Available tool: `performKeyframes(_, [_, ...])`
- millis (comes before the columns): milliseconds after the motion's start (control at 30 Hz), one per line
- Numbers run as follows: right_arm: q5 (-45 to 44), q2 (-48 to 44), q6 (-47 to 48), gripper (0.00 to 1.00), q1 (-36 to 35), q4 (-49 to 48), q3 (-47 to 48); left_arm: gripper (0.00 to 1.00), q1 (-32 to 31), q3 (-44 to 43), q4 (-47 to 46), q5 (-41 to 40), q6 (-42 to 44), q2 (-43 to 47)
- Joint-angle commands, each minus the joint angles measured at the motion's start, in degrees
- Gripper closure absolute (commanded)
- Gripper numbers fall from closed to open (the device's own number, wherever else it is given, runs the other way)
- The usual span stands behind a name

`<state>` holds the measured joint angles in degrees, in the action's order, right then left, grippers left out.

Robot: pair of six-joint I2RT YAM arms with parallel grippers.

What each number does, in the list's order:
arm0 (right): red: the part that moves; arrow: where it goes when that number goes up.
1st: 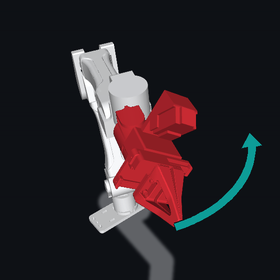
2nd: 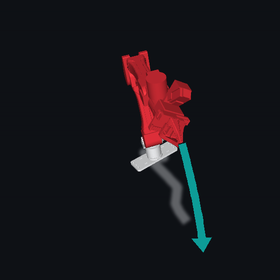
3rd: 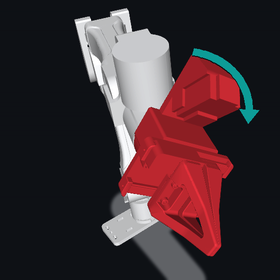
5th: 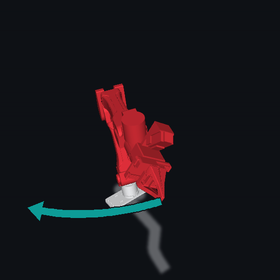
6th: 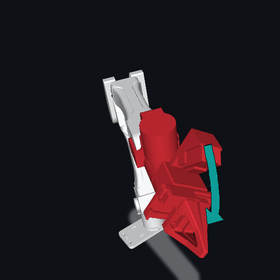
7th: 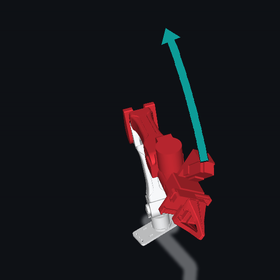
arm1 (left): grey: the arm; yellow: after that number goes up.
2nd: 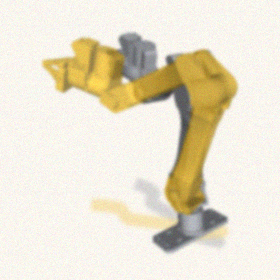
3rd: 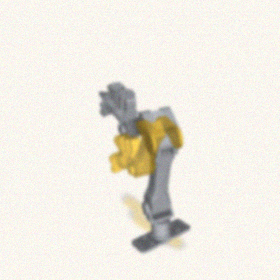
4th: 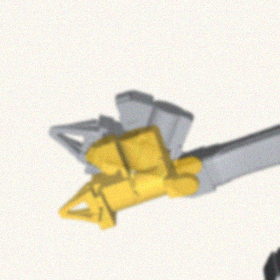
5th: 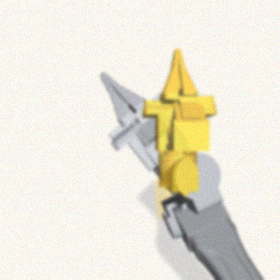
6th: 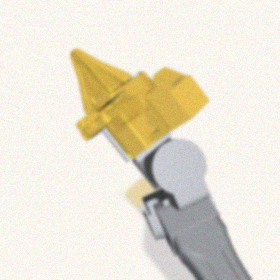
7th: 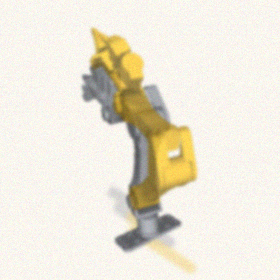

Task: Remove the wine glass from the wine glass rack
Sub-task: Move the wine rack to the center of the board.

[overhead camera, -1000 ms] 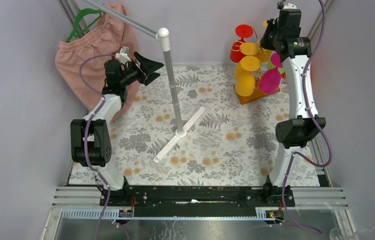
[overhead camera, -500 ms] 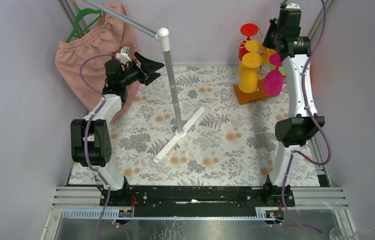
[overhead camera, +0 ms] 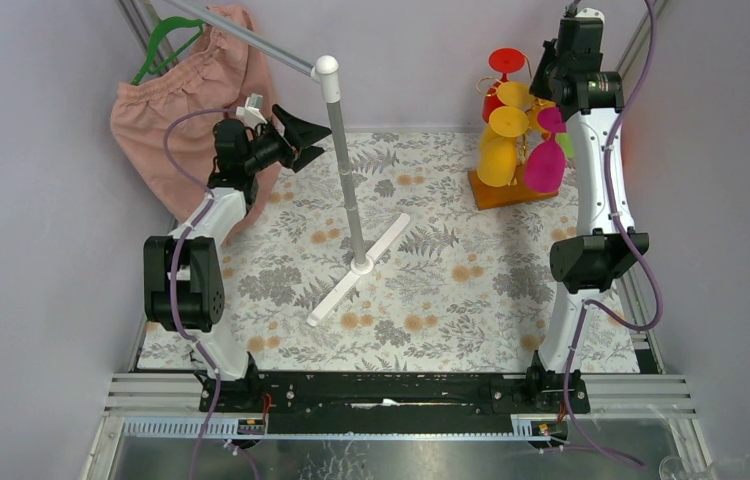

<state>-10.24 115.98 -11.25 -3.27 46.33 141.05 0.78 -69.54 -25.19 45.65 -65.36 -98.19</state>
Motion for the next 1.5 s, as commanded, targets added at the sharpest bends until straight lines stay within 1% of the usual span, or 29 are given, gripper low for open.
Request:
performKeyframes(0, [-0.77,-1.42,-0.59,1.00,0.06,-2.84,5.17,0.09,-0.52,-2.60,-0.47,-0.20,1.03,-1.30])
performKeyframes(400, [-0.56,-2.20,-1.32,1.00,1.39,-2.37,6.00,0.10,-2.26,-4.56,-0.30,-0.26,1.03,-2.81])
performKeyframes(1133, [1.75,-1.13,-3.52,1.00,2.30,-4.13,9.51,0.11,-2.80,-6.93,0.90,-0.52,1.96,-3.89])
performKeyframes(1467, [2.73,-1.29,-5.04,1.00,2.48,-5.29,9.44,0.11,-2.95,-7.19,0.76,-0.59,1.91,-4.96])
